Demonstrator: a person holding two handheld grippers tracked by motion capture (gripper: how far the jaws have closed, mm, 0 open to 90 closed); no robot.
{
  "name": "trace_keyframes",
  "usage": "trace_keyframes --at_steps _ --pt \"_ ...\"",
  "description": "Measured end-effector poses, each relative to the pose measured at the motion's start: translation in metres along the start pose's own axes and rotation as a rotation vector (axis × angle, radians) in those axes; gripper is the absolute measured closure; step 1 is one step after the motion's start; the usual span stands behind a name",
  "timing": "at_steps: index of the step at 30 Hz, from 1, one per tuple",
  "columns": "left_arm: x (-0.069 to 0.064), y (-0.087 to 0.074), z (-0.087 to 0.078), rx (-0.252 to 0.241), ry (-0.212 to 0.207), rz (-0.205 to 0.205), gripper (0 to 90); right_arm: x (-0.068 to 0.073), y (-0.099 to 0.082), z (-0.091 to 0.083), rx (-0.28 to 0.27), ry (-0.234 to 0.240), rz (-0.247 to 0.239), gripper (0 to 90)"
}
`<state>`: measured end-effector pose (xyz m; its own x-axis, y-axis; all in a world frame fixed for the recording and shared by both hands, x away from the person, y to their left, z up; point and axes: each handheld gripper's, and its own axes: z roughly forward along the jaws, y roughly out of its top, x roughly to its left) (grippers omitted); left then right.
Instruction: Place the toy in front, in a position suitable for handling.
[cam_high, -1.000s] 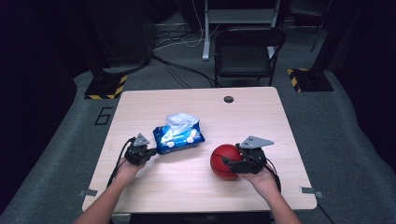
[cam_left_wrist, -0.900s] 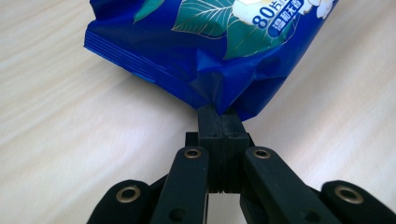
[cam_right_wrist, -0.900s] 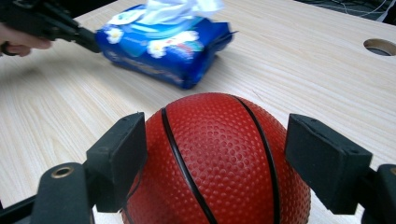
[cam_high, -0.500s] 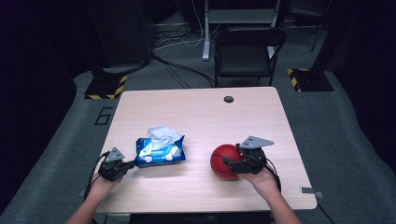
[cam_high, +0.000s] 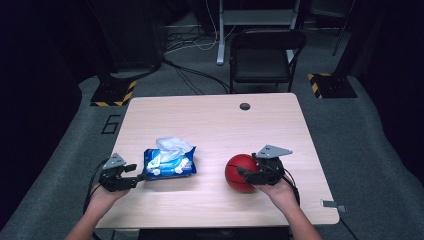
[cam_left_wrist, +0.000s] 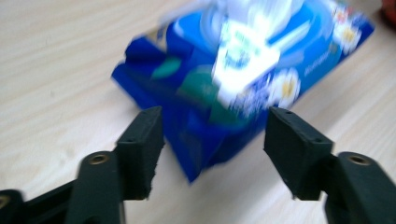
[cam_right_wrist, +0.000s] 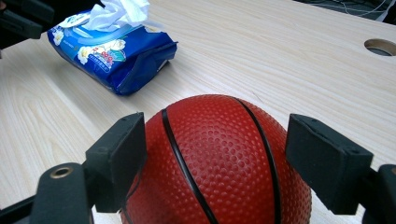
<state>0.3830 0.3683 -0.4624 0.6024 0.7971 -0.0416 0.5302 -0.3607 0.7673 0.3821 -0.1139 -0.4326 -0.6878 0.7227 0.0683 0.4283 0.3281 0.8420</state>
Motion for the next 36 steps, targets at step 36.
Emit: trace_keyframes --at_steps 36 --pt "0.002 0.058 0.075 -0.044 -0.141 -0.022 27.9 -0.001 0.0 -0.001 -0.002 -0.001 0.017 20.1"
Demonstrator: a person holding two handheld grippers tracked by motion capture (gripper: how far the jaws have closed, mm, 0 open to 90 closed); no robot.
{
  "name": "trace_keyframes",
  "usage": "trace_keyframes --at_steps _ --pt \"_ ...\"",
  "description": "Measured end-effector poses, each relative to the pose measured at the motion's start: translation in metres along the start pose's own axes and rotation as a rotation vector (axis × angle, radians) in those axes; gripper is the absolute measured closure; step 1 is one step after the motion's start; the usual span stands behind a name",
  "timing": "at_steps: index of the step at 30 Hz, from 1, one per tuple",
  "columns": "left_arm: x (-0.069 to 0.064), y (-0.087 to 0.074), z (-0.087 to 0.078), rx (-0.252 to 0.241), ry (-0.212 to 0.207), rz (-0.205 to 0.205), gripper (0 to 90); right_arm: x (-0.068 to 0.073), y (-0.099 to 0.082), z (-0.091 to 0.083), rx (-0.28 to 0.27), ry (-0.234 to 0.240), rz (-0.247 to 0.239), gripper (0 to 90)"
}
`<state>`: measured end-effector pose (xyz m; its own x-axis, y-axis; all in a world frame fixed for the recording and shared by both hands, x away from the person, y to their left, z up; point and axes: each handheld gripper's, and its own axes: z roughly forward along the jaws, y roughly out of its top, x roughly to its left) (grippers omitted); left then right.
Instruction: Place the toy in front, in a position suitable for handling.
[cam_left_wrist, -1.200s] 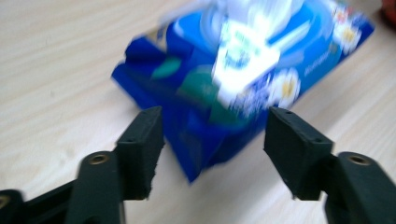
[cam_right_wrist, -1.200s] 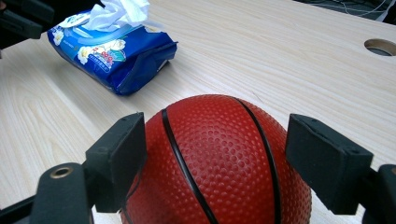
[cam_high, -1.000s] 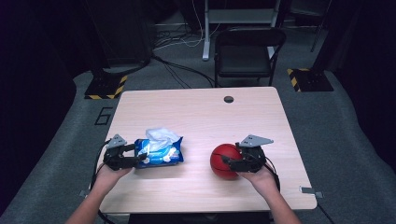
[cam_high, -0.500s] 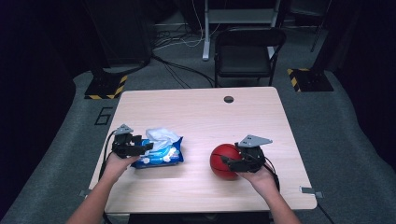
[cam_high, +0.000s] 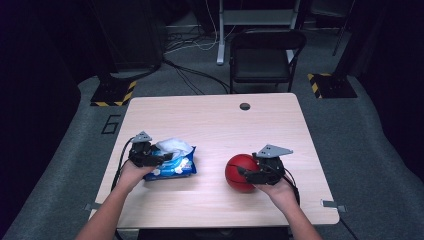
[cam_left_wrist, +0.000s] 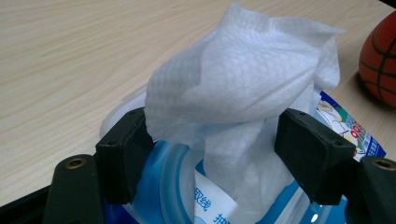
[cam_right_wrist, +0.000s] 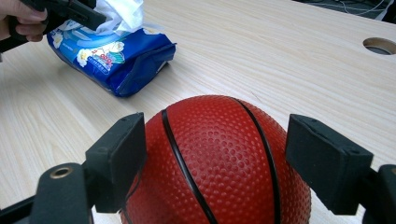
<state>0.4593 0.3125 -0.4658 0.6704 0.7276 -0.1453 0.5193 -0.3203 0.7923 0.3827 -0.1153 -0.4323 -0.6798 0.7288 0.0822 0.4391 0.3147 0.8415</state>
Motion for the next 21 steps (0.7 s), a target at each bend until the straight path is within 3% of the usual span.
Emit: trace_keyframes --at_steps 9,14,17,21 --pt "-0.003 -0.016 -0.011 -0.025 -0.034 0.047 32.8 0.0 -0.001 -0.001 -0.005 0.001 0.0 20.1" --pt "-0.013 -0.024 -0.016 -0.035 -0.046 0.059 33.0 -0.001 -0.002 -0.001 -0.003 0.001 0.004 20.1" --pt "-0.02 -0.027 -0.022 -0.008 -0.05 0.083 33.5 0.0 -0.002 -0.001 -0.005 -0.001 -0.001 20.1" --pt "-0.025 -0.033 -0.028 -0.014 -0.046 0.08 34.1 0.001 -0.002 -0.001 -0.005 -0.001 -0.002 20.0"
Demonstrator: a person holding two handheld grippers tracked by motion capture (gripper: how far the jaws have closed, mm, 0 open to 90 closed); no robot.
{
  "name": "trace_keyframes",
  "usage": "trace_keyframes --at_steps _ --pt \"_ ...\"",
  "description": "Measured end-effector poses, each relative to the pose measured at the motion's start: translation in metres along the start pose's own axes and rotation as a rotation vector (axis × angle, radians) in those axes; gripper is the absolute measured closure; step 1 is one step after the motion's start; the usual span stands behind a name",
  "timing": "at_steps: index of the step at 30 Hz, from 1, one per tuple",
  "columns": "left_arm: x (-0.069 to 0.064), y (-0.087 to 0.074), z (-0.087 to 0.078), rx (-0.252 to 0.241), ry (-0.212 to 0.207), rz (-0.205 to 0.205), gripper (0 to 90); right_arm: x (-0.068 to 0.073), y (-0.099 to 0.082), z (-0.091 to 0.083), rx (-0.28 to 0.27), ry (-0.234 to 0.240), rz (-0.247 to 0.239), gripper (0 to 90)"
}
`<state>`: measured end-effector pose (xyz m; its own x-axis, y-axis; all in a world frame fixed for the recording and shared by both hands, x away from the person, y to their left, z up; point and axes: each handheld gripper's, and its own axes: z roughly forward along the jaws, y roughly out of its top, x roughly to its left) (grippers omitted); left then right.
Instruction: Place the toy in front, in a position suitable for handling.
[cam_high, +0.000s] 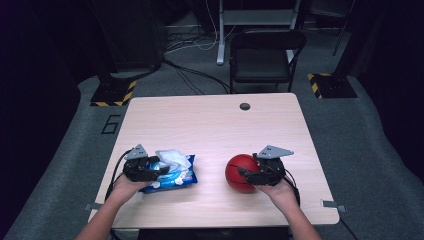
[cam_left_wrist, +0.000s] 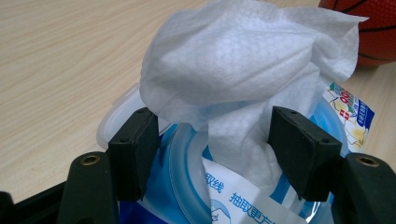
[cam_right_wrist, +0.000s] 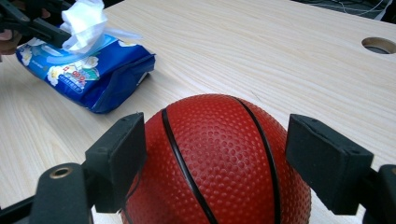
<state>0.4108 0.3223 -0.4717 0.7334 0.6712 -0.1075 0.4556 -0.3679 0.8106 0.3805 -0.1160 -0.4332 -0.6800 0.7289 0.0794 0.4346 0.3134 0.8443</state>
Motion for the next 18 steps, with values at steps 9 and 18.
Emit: trace_keyframes --at_steps 9,18 --pt "-0.003 -0.007 -0.01 0.005 0.002 0.006 34.8 0.002 -0.001 0.0 -0.002 -0.002 -0.013 19.9" --pt "-0.005 -0.013 -0.019 -0.005 0.002 -0.02 35.0 0.004 0.0 0.003 -0.005 0.001 -0.032 19.8"
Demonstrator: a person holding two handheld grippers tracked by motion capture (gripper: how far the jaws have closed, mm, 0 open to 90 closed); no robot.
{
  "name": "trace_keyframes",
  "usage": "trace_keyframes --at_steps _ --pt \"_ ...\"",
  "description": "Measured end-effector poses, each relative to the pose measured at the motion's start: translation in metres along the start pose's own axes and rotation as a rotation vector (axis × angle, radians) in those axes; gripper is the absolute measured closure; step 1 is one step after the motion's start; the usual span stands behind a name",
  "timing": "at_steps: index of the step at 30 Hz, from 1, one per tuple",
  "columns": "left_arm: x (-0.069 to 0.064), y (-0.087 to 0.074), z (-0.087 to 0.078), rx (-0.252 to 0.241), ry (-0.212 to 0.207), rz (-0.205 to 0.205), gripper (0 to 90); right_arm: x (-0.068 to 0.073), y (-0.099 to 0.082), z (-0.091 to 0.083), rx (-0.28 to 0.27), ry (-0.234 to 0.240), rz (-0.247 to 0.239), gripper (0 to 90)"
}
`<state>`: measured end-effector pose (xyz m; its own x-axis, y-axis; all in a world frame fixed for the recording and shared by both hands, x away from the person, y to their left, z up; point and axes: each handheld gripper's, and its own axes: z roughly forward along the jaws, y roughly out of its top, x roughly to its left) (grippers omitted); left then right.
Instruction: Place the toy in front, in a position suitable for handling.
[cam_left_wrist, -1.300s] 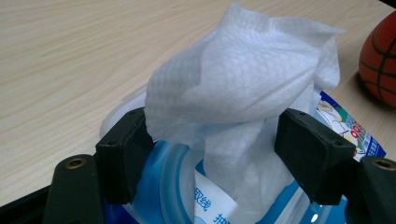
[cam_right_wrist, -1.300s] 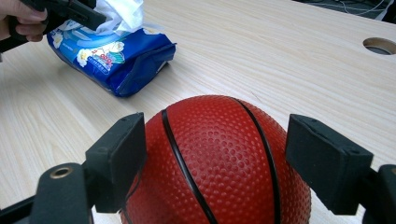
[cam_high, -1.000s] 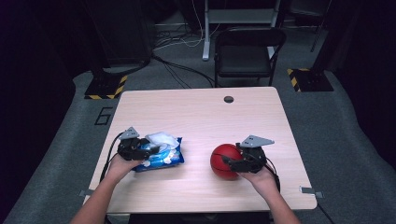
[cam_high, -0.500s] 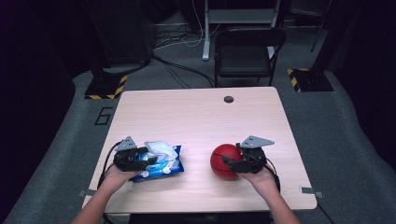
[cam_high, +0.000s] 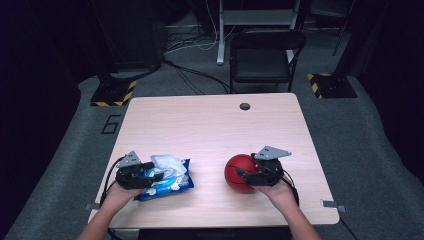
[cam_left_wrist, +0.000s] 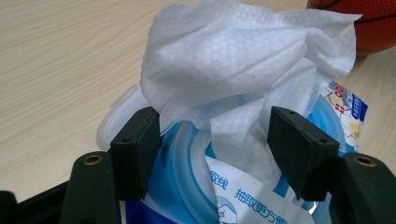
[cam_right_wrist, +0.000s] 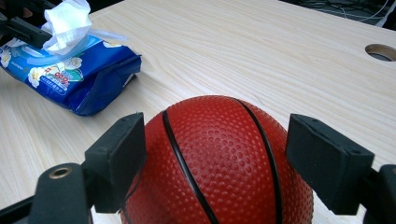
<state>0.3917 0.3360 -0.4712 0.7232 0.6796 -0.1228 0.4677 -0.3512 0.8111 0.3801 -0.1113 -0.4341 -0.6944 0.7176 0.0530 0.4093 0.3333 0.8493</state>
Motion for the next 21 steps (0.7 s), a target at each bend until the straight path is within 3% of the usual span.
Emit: trace_keyframes --at_steps 3,4,6,9,16,21 --pt "0.002 0.0 -0.001 -0.026 -0.012 -0.045 33.4 0.0 0.001 0.001 -0.001 0.0 0.006 19.8" --pt "0.003 0.001 -0.003 -0.026 -0.007 -0.056 28.2 -0.001 0.001 0.002 -0.003 0.002 0.004 19.8" --pt "0.004 0.005 -0.009 -0.066 0.011 -0.085 26.7 -0.001 0.001 0.002 -0.002 0.003 0.007 19.8" --pt "0.004 0.009 -0.012 -0.073 0.03 -0.091 23.1 -0.002 0.001 0.002 -0.001 0.005 0.011 19.8" --pt "-0.005 0.02 -0.012 -0.039 0.048 -0.036 23.9 -0.002 0.002 0.003 0.001 0.003 0.011 19.8" --pt "-0.008 0.027 -0.007 -0.053 0.032 -0.077 20.5 -0.002 0.003 0.004 0.003 0.005 0.01 19.8"
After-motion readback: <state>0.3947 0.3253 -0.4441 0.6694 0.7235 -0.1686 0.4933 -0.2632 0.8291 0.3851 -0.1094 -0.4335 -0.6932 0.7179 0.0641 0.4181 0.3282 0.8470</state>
